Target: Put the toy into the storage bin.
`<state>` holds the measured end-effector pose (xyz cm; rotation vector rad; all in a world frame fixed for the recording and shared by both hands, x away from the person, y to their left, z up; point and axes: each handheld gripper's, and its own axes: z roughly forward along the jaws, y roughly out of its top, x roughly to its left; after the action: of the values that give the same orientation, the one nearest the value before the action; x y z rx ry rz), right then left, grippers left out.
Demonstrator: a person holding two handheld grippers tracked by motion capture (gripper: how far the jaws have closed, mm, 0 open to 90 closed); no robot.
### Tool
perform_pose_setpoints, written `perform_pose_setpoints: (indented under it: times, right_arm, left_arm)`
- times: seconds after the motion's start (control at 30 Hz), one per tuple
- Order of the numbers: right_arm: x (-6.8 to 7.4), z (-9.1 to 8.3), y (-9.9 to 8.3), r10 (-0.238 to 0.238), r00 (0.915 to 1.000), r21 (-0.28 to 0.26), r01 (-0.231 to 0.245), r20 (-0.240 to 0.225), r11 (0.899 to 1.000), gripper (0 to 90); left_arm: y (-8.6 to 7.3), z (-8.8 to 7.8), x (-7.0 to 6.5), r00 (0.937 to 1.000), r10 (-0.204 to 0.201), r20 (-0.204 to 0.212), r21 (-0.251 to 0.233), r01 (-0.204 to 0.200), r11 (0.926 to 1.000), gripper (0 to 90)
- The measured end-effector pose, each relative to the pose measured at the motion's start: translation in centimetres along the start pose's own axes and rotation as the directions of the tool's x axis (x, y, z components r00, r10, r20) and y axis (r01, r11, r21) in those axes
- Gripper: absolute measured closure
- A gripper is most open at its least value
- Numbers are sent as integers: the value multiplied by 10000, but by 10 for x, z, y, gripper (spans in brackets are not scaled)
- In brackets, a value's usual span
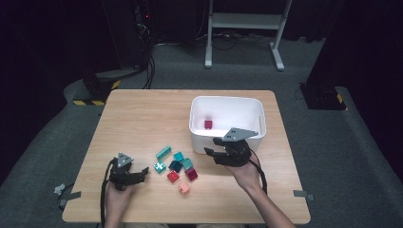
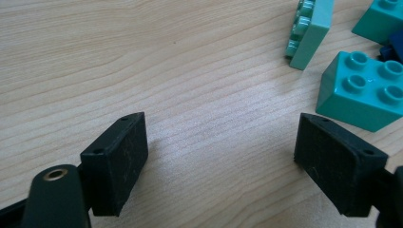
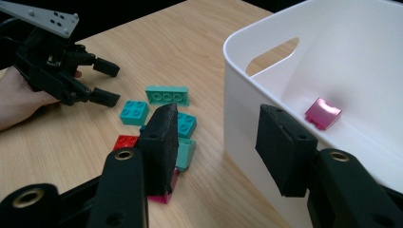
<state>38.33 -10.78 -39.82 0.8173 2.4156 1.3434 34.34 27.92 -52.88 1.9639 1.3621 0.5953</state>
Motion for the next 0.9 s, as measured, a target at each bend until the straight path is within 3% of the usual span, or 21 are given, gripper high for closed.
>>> perform_pose_setpoints:
  times: [0.33,0.9]
  right_arm:
    - [11,23,-27,280,9993,293,-273,-242,9992,496]
    - [20,42,-52,468,9980,550,-444,-433,9975,492]
  left_arm:
    - [0,0,0,10000,-6,-8,-10,6,10000,186]
    - [0,0,0,10000,-2,-10,-6,2,10000,186]
